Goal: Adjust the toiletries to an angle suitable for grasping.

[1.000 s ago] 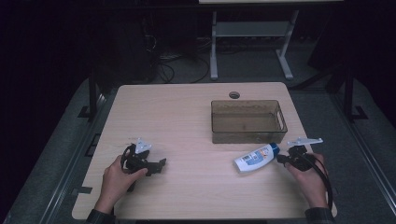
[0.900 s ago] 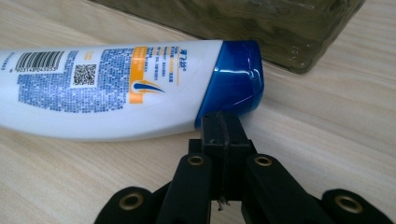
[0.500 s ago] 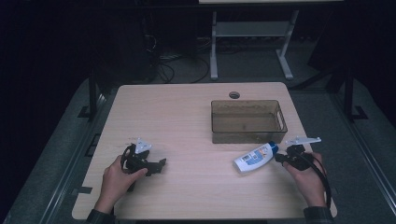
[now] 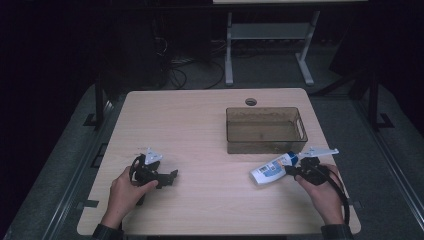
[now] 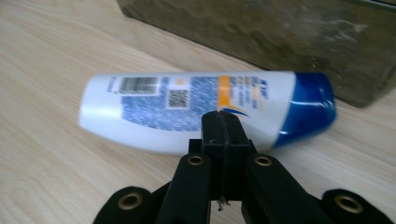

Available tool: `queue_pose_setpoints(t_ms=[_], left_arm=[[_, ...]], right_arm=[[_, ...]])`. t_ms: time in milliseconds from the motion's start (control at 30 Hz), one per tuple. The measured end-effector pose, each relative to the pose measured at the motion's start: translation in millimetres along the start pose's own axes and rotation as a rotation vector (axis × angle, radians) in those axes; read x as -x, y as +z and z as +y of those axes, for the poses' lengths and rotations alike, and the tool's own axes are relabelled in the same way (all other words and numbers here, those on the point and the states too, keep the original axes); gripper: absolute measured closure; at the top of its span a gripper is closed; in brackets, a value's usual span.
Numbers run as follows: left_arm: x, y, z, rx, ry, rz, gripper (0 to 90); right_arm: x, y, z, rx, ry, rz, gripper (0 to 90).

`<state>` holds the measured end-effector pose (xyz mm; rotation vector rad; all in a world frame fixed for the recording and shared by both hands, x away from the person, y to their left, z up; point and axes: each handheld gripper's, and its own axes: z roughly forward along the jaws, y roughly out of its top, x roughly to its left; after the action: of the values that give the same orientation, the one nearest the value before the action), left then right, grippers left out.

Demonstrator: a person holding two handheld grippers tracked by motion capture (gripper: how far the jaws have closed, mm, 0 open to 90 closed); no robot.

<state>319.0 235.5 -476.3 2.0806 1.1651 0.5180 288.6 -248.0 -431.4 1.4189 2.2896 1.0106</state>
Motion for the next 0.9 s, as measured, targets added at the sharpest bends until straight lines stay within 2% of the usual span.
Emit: queue_pose_setpoints(t_ms=[33,267,500,900], left_arm=[[0.0,0.0,0.0,0.000,0.000,0.000,12.8],[0.0,0.0,0.0,0.000,-0.001,0.000,12.8],[-0.3,-0.2,0.0,-0.003,0.003,-0.001,12.8],[-0.3,-0.3,0.1,-0.005,0.003,-0.001,12.8]], right_arm=[[-2.3,0.4,1.0,0.003,-0.013,0.008,90.0],[-19.2,8.3,11.6,0.015,-0.025,0.054,90.0],[-32.4,25.8,24.0,0.009,-0.043,0.098,90.0],[-38.9,49.0,35.6,-0.008,-0.057,0.125,90.0]])
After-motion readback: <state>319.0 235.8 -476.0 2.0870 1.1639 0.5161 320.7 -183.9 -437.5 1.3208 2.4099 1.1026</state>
